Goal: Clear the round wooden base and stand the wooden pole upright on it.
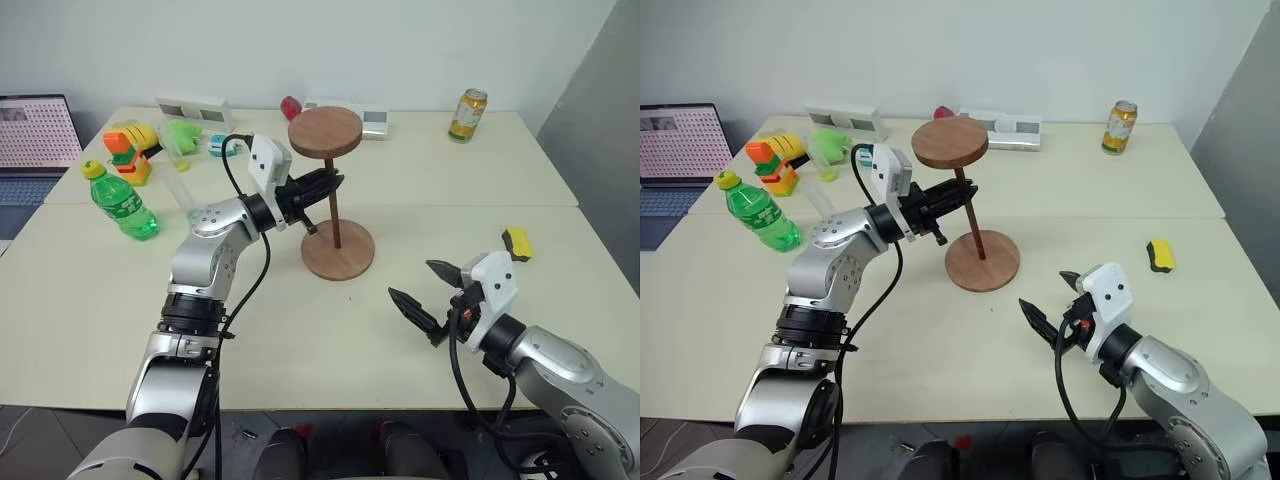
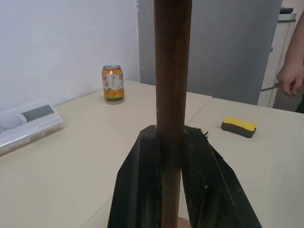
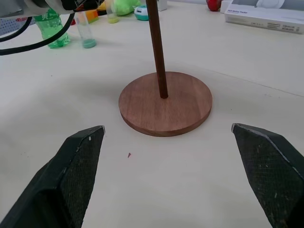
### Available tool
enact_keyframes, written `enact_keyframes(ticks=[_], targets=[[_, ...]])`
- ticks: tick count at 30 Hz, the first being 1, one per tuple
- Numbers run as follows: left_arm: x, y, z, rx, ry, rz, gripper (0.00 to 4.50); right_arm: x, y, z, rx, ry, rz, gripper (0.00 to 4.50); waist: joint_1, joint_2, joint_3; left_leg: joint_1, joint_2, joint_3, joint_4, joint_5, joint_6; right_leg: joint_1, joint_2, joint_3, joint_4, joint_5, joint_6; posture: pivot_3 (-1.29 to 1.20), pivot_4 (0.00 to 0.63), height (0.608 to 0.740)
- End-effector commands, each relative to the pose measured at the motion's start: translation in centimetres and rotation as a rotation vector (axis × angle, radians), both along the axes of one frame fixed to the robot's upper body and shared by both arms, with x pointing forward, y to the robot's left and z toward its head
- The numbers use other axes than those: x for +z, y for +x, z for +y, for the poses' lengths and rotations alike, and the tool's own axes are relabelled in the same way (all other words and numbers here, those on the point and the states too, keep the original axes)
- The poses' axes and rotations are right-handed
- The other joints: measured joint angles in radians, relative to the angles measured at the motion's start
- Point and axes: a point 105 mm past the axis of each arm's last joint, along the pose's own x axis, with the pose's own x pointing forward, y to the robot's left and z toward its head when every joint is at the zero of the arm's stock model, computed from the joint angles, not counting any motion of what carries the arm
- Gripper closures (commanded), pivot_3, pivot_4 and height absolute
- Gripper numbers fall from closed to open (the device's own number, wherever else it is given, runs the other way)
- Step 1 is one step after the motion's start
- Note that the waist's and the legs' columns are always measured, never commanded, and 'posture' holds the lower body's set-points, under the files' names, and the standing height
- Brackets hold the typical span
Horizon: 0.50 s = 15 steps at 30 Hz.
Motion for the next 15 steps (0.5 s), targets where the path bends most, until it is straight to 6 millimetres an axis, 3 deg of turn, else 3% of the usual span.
enact_keyframes(ticks=[1, 10, 15], targets=[[-2.0, -0.1, 0.8, 0.009, 0.017, 0.086, 3.01, 1.4, -0.3, 0.1, 0.017, 0.007, -0.058, 0.00, -0.004, 0.000, 0.001, 0.000, 0.000, 0.000, 0.000, 0.000, 0.000, -0.001, 0.000, 0.000, 0.000, 0.000, 0.000, 0.00, 0.150, 0.740], [-1.4, -2.7, 1.8, -0.071, 0.087, 0.118, 1.09, 1.1, 0.0, 0.1, 0.056, 0.011, -0.038, 0.00, -0.005, -0.002, 0.002, -0.008, 0.001, -0.002, 0.000, 0.000, 0.000, -0.006, 0.000, -0.002, -0.001, 0.000, 0.000, 0.00, 0.150, 0.740], [-2.0, -4.7, 6.7, -0.078, 0.329, 0.179, 0.13, 0.9, 0.7, -0.7, 0.096, -0.022, -0.019, 0.00, -0.015, -0.001, 0.003, -0.006, 0.002, -0.001, -0.001, 0.000, 0.000, -0.006, 0.001, -0.001, 0.000, -0.001, -0.001, 0.00, 0.150, 0.740]])
